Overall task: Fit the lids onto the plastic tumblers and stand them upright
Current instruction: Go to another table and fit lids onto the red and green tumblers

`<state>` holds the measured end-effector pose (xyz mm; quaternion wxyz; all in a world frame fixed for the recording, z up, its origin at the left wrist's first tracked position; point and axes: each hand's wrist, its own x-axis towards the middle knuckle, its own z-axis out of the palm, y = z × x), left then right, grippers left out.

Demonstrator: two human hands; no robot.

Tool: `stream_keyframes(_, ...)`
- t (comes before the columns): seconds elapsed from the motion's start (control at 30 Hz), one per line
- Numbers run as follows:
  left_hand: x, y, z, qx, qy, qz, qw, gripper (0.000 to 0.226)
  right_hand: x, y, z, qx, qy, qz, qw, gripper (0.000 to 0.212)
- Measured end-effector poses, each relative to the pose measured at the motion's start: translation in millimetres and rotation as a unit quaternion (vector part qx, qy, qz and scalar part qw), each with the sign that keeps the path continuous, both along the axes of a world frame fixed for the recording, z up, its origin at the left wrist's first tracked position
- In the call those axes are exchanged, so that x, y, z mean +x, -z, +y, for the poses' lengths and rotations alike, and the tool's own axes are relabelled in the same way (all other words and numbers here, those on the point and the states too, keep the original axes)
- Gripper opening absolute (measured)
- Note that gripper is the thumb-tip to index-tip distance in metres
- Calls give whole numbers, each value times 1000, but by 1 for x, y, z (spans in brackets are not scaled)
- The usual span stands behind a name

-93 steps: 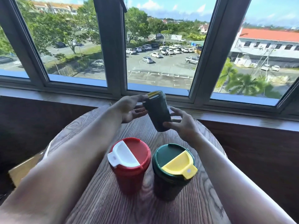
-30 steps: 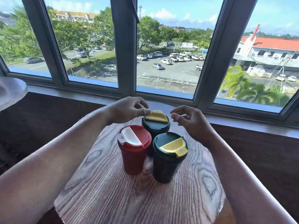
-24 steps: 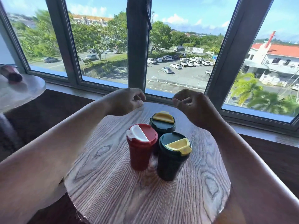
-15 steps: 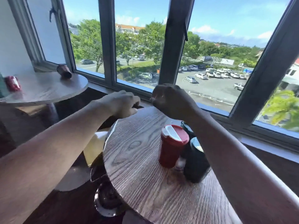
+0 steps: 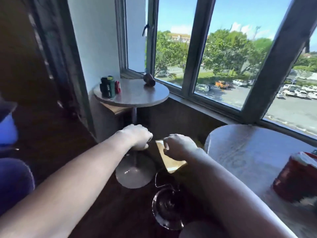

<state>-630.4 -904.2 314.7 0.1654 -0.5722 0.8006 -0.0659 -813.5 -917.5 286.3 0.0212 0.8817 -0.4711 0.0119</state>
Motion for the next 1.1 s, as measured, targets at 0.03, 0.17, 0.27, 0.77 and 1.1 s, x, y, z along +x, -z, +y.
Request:
stream_keyframes(0.03,20,4,1,1,-7,-2,1000,29,18,5,-2,2,-2,7,1000,21)
stream_keyframes(0.17,88,17,3,3,-40,-7,999,29,81,17,-12,13,-7,17,1000,23)
stream_keyframes(0.27,129,26,-3,4,-58,-14,998,28,119,21,-23,15,-18,29,999,23)
stream_keyframes(0.77,248,34,-134,-11,-119,-68,991,33,232,23,-186,-8,-90,24,996,21)
stream_keyframes(1.1,306,-13,-257,-102,-152,-15,983,34,284,-19,-322,-46,-140,-37,988,28)
